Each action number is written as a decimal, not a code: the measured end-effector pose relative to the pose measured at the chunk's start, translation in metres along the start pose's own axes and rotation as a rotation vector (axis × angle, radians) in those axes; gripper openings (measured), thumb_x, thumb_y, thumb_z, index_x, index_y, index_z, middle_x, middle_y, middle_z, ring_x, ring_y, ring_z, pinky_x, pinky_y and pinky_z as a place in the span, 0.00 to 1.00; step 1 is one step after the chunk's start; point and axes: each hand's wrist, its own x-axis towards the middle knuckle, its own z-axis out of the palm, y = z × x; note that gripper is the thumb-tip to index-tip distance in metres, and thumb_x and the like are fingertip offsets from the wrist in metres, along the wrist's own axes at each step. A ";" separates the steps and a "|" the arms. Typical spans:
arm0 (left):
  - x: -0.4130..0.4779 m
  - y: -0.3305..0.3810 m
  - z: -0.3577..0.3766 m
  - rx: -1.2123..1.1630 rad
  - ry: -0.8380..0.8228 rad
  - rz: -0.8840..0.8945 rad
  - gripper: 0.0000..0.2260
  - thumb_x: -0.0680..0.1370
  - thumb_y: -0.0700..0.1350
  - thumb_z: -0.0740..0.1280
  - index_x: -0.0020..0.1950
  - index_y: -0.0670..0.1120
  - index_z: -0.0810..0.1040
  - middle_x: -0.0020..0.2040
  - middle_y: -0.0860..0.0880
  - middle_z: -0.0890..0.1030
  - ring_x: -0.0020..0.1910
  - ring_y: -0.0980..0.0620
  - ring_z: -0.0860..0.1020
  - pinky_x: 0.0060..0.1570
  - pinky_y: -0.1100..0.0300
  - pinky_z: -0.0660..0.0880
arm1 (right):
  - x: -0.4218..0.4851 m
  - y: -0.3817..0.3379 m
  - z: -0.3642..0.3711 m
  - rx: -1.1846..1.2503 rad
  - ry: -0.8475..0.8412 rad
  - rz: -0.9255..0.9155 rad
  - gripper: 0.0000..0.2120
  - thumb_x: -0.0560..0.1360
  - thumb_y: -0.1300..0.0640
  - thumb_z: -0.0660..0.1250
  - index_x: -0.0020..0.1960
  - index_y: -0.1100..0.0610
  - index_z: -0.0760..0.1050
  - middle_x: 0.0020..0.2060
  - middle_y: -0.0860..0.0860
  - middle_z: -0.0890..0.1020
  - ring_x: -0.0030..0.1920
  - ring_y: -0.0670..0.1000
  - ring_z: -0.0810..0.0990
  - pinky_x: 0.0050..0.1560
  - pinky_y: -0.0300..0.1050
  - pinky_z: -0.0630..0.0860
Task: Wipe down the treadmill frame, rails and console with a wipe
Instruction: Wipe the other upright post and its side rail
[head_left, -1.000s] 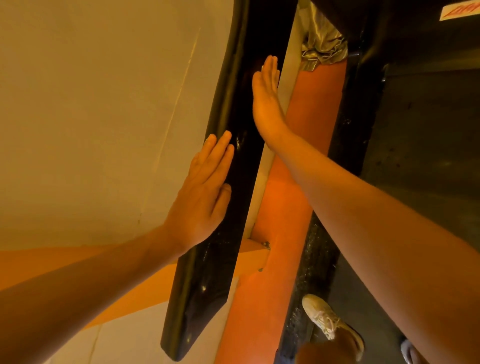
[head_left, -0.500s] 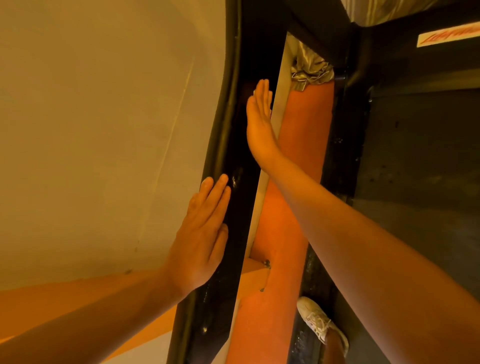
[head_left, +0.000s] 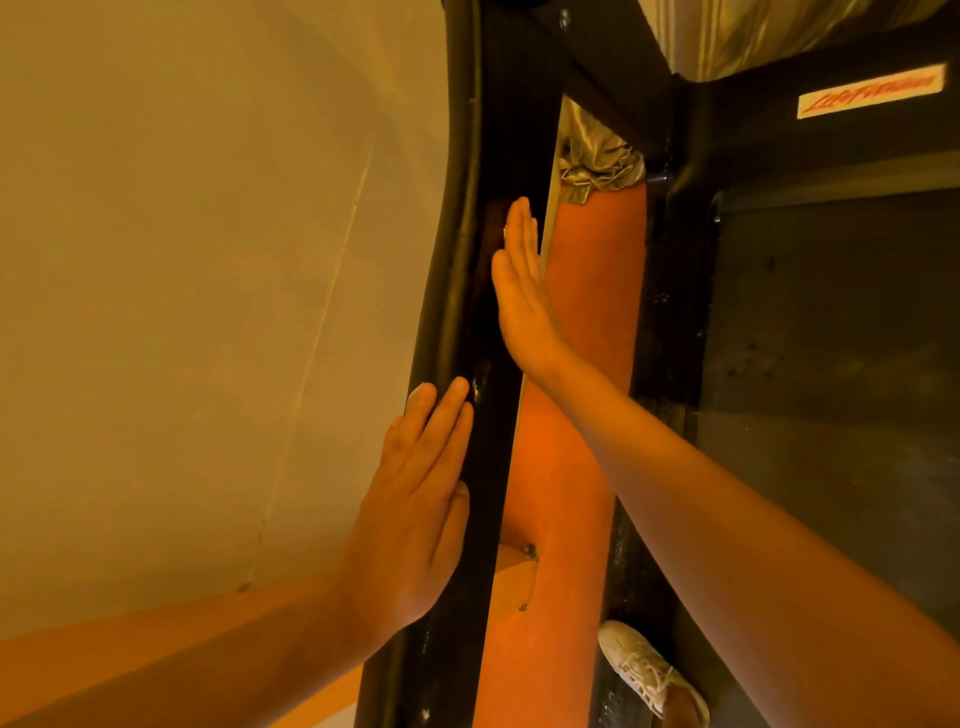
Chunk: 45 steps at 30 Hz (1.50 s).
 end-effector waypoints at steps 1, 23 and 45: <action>0.000 0.000 0.000 0.003 0.000 0.006 0.27 0.83 0.42 0.55 0.82 0.44 0.55 0.84 0.51 0.50 0.83 0.45 0.47 0.78 0.42 0.53 | 0.002 0.006 -0.003 0.009 0.006 0.032 0.27 0.88 0.51 0.44 0.82 0.53 0.38 0.83 0.49 0.39 0.81 0.45 0.36 0.82 0.50 0.38; 0.001 0.001 0.001 0.019 0.019 -0.003 0.27 0.83 0.42 0.54 0.83 0.45 0.54 0.84 0.52 0.51 0.82 0.47 0.48 0.77 0.46 0.51 | 0.002 -0.040 0.011 0.077 0.093 0.103 0.26 0.88 0.49 0.44 0.83 0.52 0.39 0.83 0.48 0.40 0.81 0.46 0.36 0.81 0.50 0.36; 0.003 0.000 0.003 -0.010 0.032 0.006 0.27 0.82 0.42 0.53 0.82 0.46 0.54 0.83 0.53 0.52 0.82 0.47 0.49 0.77 0.45 0.52 | -0.009 -0.035 0.011 0.083 0.058 0.093 0.28 0.85 0.44 0.43 0.82 0.49 0.38 0.83 0.46 0.39 0.79 0.40 0.36 0.81 0.50 0.35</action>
